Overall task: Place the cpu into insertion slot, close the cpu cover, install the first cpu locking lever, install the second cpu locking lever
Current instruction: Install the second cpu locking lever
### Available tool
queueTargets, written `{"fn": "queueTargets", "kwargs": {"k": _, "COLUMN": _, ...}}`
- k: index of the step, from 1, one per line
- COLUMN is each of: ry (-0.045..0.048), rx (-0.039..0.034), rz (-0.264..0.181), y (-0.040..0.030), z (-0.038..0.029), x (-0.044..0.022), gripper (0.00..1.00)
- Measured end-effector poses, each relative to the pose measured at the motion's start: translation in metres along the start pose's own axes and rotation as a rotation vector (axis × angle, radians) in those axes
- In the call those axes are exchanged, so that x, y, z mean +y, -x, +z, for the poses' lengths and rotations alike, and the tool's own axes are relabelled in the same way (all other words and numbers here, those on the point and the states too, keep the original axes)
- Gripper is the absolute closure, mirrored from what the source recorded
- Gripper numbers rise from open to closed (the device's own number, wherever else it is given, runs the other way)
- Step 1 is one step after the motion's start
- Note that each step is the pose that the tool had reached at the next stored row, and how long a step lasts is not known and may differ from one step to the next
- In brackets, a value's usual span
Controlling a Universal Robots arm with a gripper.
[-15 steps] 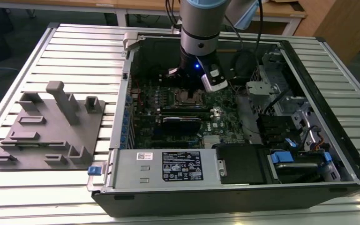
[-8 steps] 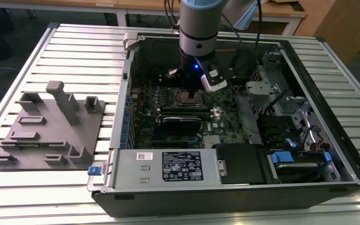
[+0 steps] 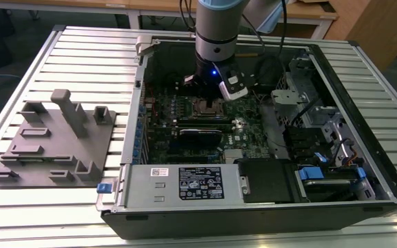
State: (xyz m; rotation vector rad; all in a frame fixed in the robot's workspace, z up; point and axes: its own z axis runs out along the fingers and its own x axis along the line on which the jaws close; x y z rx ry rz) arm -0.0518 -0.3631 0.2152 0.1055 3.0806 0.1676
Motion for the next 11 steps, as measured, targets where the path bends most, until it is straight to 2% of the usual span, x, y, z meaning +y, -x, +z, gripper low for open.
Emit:
{"fn": "queueTargets", "kwargs": {"k": 7, "ry": 0.0000, "rx": 0.0000, "rz": 0.000, "y": 0.0000, "z": -0.0006, "x": 0.0001, "gripper": 0.90}}
{"fn": "queueTargets", "kwargs": {"k": 9, "ry": 0.0000, "rx": 0.0000, "rz": 0.000, "y": 0.0002, "z": -0.0039, "x": 0.0005, "gripper": 0.90}}
{"fn": "queueTargets", "kwargs": {"k": 11, "ry": 0.0000, "rx": -0.0001, "rz": 0.000, "y": 0.0002, "z": -0.0039, "x": 0.0005, "gripper": 0.90}}
